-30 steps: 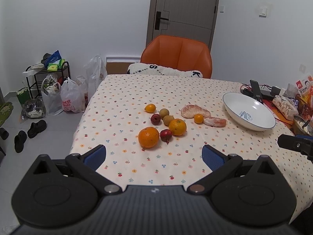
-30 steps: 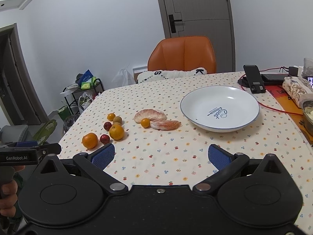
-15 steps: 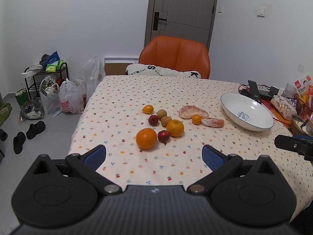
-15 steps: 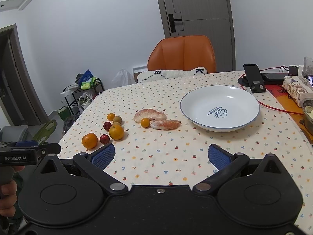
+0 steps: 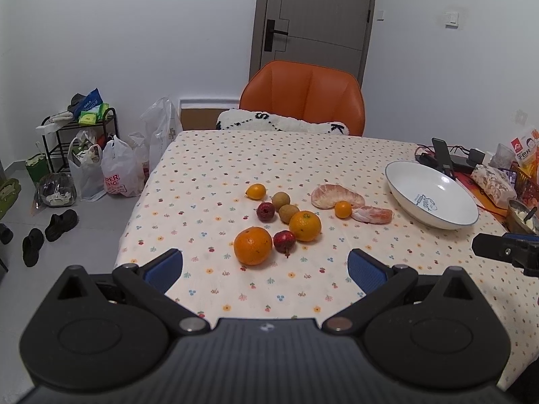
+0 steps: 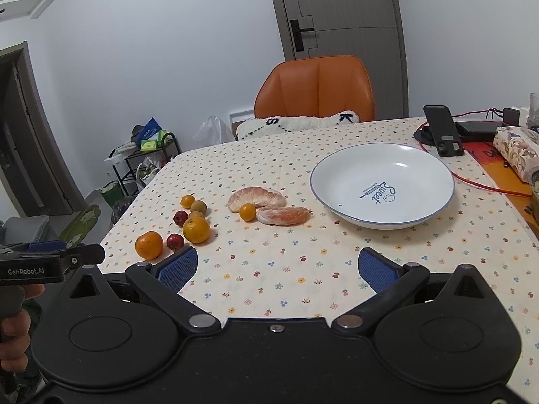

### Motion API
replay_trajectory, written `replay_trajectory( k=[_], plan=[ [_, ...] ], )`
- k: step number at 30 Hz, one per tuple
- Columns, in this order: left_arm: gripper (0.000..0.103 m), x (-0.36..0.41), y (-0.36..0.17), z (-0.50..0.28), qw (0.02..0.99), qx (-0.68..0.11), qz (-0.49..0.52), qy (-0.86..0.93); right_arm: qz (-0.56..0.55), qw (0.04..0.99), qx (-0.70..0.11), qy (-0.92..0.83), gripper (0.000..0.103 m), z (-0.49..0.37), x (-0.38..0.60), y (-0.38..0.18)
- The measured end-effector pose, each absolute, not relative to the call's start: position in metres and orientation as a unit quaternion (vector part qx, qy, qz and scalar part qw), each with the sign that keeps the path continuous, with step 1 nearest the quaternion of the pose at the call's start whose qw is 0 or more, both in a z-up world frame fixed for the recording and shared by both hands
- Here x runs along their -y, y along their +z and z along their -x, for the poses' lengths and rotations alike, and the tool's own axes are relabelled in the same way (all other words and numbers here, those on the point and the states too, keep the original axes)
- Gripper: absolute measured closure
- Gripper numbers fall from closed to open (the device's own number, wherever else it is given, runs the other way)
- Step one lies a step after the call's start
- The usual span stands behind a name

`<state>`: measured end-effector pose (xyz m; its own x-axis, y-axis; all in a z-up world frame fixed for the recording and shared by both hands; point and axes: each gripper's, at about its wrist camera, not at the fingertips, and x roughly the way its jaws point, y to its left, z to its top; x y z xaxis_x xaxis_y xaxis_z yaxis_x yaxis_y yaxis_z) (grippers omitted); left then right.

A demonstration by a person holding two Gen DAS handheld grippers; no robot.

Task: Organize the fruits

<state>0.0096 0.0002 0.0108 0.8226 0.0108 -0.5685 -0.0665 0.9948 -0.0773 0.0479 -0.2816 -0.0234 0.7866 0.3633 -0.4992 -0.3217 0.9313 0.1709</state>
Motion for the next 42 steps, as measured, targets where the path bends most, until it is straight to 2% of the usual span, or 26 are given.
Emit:
replay_trajectory(
  k=[17,26,28,32,35,41,42],
  plan=[
    [0.001,0.001,-0.012,-0.047,0.949,-0.307,0.066,0.037,-0.040,0.936,-0.297,0.187,0.000,-0.090,0.286,-0.049],
    [0.005,-0.008,-0.027,-0.066,0.943,-0.318,0.082,0.054,-0.050,0.925,-0.302,0.224,0.000,-0.108,0.276,-0.059],
    [0.009,-0.011,-0.030,-0.070,0.942,-0.319,0.082,0.059,-0.049,0.924,-0.301,0.231,0.001,-0.113,0.272,-0.061],
    [0.016,-0.018,-0.037,-0.079,0.938,-0.327,0.092,0.067,-0.053,0.920,-0.306,0.239,0.013,-0.124,0.265,-0.065],
    [0.024,-0.021,-0.042,-0.084,0.936,-0.333,0.097,0.067,-0.055,0.918,-0.312,0.240,0.014,-0.132,0.261,-0.068],
    [0.048,-0.027,-0.051,-0.096,0.930,-0.345,0.116,0.052,-0.055,0.919,-0.321,0.221,0.016,-0.147,0.255,-0.072],
    [0.056,-0.028,-0.052,-0.097,0.929,-0.346,0.122,0.047,-0.054,0.920,-0.321,0.218,0.016,-0.149,0.254,-0.073]
  ],
)
